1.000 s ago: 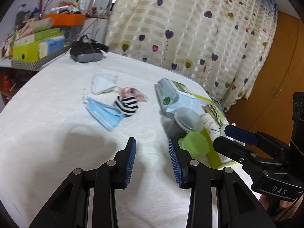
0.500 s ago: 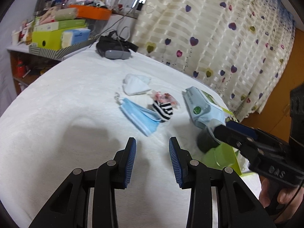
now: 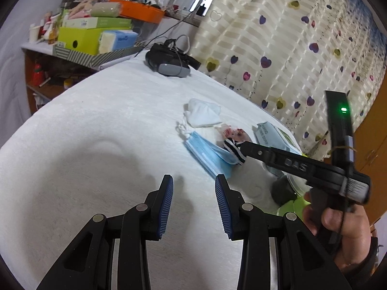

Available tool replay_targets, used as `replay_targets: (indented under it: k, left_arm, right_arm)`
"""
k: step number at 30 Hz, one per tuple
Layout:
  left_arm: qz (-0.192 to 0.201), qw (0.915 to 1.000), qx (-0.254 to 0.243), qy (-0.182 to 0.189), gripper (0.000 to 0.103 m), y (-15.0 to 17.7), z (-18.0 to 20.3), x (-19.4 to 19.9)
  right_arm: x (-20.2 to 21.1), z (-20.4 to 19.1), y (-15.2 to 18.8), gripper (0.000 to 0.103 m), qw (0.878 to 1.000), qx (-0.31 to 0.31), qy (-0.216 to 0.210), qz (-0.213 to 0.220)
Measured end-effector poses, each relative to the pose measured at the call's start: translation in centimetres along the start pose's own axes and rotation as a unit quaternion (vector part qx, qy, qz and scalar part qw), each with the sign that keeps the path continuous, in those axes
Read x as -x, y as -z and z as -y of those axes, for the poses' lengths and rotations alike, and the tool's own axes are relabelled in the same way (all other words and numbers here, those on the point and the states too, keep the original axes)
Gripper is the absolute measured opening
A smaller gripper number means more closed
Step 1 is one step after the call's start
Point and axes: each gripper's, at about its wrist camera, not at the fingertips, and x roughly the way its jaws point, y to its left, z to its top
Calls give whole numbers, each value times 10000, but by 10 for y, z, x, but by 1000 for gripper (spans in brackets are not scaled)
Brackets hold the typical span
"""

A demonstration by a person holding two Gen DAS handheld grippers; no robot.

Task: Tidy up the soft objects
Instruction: 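Reach the right tool down and grasp the black-white striped sock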

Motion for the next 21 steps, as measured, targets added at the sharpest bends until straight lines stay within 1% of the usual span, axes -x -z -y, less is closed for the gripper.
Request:
replay_targets:
  k: [5, 6, 7, 8, 11, 12, 18, 19, 21]
  left_arm:
    - [-21, 10000, 87, -7, 35, -3, -8, -4]
    - [-25, 10000, 95, -5, 35, -3, -9, -4]
    - [-31, 9999, 99, -7, 35, -2, -9, -5]
    - [-40, 9999, 103, -11, 35, -3, -10, -5]
    - [-33, 9999, 112, -16, 35, -3, -11, -6]
    - [-31, 9999, 118, -16, 35, -3, -11, -6]
    - [-59, 9999, 95, -2, 35, -2, -8, -8]
    - [-60, 9999, 88, 1, 40, -2, -7, -8]
    - [-56, 10000, 78, 25, 44, -3, -5, -9]
  right_arm:
    - [-23, 4, -9, 54, 9994, -214, 117, -245]
    - [-28, 5, -11, 51, 9992, -267, 92, -294]
    - [-30, 5, -11, 30, 9991, -265, 78, -316]
    - [-33, 5, -12, 13, 9990, -258, 69, -351]
    - [-34, 3, -7, 6, 9989, -209, -91, -402]
    - [-33, 2, -6, 6, 9988, -193, -142, -421]
    - [-22, -10, 15, 5, 9940, -14, -859, -676]
    - [-19, -13, 18, 5, 9930, 24, -960, -692]
    - [-11, -16, 23, 5, 9920, 87, -1071, -665]
